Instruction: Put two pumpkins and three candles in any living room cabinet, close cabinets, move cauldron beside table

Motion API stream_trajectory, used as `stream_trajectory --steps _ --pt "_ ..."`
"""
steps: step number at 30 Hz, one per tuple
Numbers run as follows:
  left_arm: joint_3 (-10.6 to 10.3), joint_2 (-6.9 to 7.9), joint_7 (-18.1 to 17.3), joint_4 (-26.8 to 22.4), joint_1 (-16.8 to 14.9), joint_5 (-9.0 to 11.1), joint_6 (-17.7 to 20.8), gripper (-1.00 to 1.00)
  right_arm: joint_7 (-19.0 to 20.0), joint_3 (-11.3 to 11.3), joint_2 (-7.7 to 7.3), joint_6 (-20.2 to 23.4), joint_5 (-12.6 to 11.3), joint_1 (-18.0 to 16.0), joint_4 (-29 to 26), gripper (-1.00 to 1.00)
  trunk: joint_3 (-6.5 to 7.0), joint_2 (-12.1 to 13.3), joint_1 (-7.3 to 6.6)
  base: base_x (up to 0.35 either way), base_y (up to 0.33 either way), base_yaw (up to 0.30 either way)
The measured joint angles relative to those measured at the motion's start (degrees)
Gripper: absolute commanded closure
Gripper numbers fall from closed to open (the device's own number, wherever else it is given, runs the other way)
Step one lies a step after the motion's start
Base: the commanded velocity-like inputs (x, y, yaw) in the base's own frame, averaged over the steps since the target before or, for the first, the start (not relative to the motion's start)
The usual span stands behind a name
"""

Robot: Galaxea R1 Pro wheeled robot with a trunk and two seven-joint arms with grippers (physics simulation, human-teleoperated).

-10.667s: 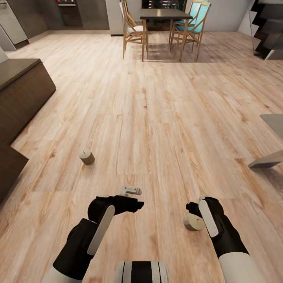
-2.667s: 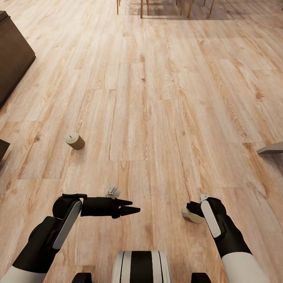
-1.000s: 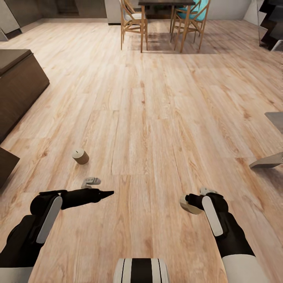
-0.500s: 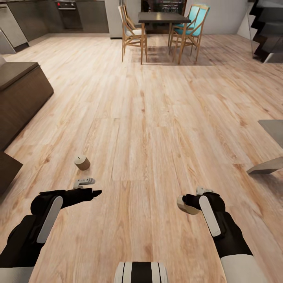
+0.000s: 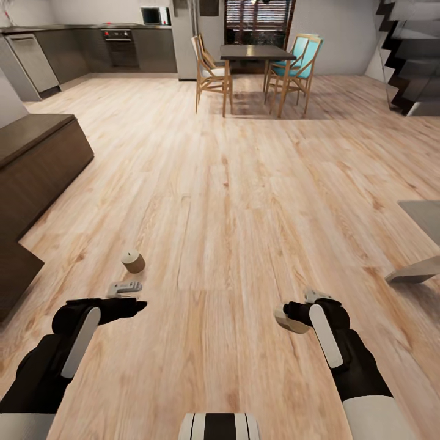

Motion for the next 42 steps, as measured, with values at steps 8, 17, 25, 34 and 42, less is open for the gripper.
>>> stream_trajectory --steps 8,17,25,34,42 --pt "0.0 -0.02 0.51 3.63 -0.09 0.05 0.01 -1.0 0.11 1.4 0.01 -0.03 -0.16 0.01 -0.02 1.0 1.89 0.11 -0.21 0.0 0.0 0.05" --pt "-0.06 -0.04 0.53 6.17 -0.14 0.12 0.01 -1.0 0.13 2.0 0.05 -0.05 -0.1 0.02 0.0 1.0 3.67 0.22 -0.41 0.0 0.0 0.001" --pt "-0.08 0.0 0.45 6.84 -0.11 0.37 0.01 -1.0 0.16 2.04 0.25 -0.11 -0.13 0.03 0.0 1.0 3.67 0.22 -0.43 0.067 0.0 0.0" --pt "-0.14 0.2 0.46 7.37 -0.17 0.26 0.01 -1.0 0.16 2.59 0.5 -0.16 -0.07 0.02 0.0 1.0 3.67 0.22 -0.44 0.303 0.0 0.013" --pt "0.08 0.41 0.46 7.65 -0.18 0.21 0.0 -1.0 -0.12 5.78 1.51 0.05 -0.27 0.12 -5.16 1.0 3.68 0.22 -0.45 0.336 0.0 0.089"
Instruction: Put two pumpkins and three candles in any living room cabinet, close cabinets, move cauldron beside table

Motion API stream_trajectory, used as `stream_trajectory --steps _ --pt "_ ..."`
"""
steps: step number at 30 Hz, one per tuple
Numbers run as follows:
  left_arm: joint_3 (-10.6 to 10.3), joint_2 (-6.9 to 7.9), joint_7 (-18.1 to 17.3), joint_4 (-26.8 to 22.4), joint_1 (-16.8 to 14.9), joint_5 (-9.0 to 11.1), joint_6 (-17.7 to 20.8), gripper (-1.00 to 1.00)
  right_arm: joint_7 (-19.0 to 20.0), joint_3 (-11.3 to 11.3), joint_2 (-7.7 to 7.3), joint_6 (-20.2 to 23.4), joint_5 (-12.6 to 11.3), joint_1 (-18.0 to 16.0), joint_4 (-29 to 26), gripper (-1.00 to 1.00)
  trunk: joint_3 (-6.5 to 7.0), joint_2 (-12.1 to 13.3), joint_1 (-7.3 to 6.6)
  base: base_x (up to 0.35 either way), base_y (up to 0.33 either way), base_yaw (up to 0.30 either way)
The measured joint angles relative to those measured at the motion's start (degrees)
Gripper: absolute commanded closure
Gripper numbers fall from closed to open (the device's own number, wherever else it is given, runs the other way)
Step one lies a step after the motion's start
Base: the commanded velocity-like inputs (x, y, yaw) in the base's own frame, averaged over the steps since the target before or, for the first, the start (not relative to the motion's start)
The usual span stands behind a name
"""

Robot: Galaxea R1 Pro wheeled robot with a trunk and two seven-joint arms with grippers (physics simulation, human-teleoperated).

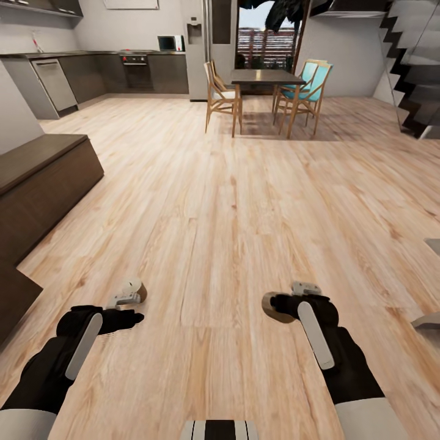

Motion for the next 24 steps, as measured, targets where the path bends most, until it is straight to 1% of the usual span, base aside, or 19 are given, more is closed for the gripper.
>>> stream_trajectory --steps 3,6,9,13,16,21,24 --pt "0.0 0.01 -0.01 -0.02 0.0 0.0 0.0 -1.0 -0.05 0.18 0.29 0.88 0.09 0.09 -3.74 1.0 0.0 0.0 0.0 0.337 0.0 0.011" --pt "-0.03 0.04 -0.01 -0.04 0.0 0.0 0.0 -1.0 -0.06 0.29 0.64 3.34 0.0 0.41 -7.81 1.0 0.0 0.0 0.0 0.306 0.0 0.004" --pt "-0.05 0.08 0.02 -0.08 0.0 0.03 0.01 -1.0 -0.02 0.45 0.89 4.14 0.16 1.19 -10.2 1.0 0.0 0.0 0.02 0.174 0.0 0.001" --pt "-0.02 0.12 -0.01 -0.14 0.0 0.08 0.0 -1.0 0.02 1.44 1.41 4.08 -0.16 1.44 -10.99 1.0 -0.01 0.0 0.02 0.137 0.005 0.0" --pt "0.0 0.11 -0.01 -0.02 0.0 0.08 0.01 -1.0 0.02 1.6 1.5 4.14 0.27 1.47 -11.06 1.0 -0.01 0.0 0.01 0.251 0.037 0.0" --pt "0.06 0.26 -0.01 0.04 0.0 0.07 0.02 -1.0 0.02 1.73 1.56 4.12 0.29 1.55 -11.03 1.0 0.0 0.0 0.01 0.272 0.145 0.025" --pt "0.08 0.32 0.01 0.01 0.0 0.07 0.02 -1.0 0.02 1.75 1.57 4.12 0.24 1.55 -11.01 1.0 0.0 0.0 0.01 0.264 0.188 0.189"
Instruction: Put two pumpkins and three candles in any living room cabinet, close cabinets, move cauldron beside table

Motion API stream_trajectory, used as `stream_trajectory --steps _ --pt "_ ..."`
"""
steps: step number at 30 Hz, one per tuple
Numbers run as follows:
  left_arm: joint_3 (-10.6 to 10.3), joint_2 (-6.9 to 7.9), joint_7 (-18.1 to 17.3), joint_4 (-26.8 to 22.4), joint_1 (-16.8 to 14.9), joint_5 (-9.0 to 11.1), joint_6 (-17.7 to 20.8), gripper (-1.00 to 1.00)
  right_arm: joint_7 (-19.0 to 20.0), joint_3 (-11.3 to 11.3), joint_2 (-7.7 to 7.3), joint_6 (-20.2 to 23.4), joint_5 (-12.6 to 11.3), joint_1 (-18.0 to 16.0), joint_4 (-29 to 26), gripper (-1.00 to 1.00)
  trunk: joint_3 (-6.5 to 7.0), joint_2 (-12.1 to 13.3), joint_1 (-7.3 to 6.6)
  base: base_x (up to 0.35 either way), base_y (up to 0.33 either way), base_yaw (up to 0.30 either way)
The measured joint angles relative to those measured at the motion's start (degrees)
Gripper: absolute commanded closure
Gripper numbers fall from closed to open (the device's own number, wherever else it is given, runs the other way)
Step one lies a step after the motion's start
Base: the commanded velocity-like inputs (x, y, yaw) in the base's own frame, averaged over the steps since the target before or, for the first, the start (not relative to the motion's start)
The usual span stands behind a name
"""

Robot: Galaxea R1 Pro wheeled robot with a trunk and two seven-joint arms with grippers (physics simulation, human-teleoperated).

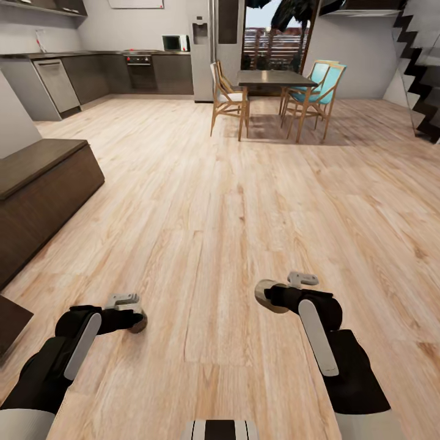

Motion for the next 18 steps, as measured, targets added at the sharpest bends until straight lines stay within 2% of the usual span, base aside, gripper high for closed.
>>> stream_trajectory --steps 8,18 --pt "0.01 0.04 0.0 -0.03 0.0 0.0 0.0 -1.0 0.0 0.05 0.02 -0.01 -0.19 0.01 0.07 1.0 0.0 0.0 0.01 0.221 0.193 0.248" --pt "0.01 -0.04 0.0 -0.06 0.0 -0.02 -0.03 -1.0 0.0 -0.01 0.04 0.02 0.01 0.01 0.07 1.0 0.0 0.0 0.01 0.127 -0.022 0.035"
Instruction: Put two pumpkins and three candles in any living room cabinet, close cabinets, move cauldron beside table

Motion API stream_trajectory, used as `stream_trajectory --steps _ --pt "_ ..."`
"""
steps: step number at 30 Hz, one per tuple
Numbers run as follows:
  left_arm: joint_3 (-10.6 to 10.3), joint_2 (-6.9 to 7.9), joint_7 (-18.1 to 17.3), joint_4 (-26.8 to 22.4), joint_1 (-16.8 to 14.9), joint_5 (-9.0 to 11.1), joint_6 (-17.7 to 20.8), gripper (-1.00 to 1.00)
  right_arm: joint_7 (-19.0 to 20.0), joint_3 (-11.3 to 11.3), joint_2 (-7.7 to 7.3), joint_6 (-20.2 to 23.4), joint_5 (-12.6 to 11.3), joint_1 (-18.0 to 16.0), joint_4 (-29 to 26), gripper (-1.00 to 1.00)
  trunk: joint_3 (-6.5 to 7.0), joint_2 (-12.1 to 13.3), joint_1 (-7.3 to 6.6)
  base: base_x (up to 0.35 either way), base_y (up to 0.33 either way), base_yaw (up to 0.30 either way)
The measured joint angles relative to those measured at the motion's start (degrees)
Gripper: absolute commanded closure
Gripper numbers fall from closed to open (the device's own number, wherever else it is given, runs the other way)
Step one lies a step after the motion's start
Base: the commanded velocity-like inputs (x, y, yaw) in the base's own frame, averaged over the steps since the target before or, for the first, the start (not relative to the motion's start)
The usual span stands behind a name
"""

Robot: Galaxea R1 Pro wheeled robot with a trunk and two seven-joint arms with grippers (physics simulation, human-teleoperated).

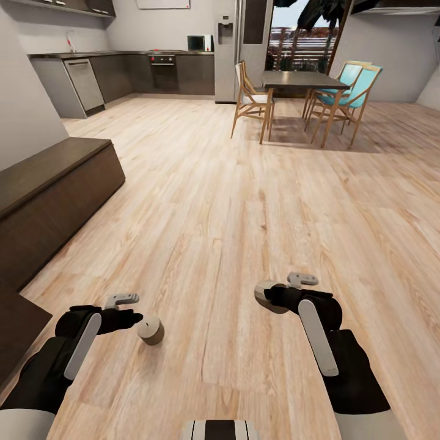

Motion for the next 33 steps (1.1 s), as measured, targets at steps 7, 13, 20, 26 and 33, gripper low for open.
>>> stream_trajectory --steps 7,13,20,26,33 --pt "0.0 0.08 -0.02 0.05 0.03 -0.02 0.01 -1.0 0.0 0.05 0.04 -0.01 0.04 0.0 -0.06 1.0 0.0 0.0 -0.01 0.167 0.005 0.002" --pt "0.0 0.03 -0.01 0.06 0.01 -0.05 0.02 -1.0 0.0 0.07 0.05 -0.02 -0.11 0.01 -0.06 1.0 0.0 0.0 -0.01 0.22 0.141 0.0" --pt "0.0 0.02 -0.02 0.07 0.02 -0.06 0.01 -1.0 0.0 0.07 0.05 -0.01 -0.01 0.01 -0.06 1.0 0.0 0.0 -0.01 0.23 0.044 0.0" --pt "-0.02 -0.12 -0.02 0.08 0.08 0.09 0.01 -1.0 0.02 0.07 0.05 -0.01 -0.07 0.01 -0.07 1.0 0.0 0.0 0.01 0.081 0.015 0.0" --pt "-0.26 -0.21 -0.02 0.69 0.07 0.06 0.02 -1.0 2.44 0.06 -0.01 -0.04 -0.49 0.01 -0.23 1.0 0.0 0.0 0.01 0.01 0.002 0.0"
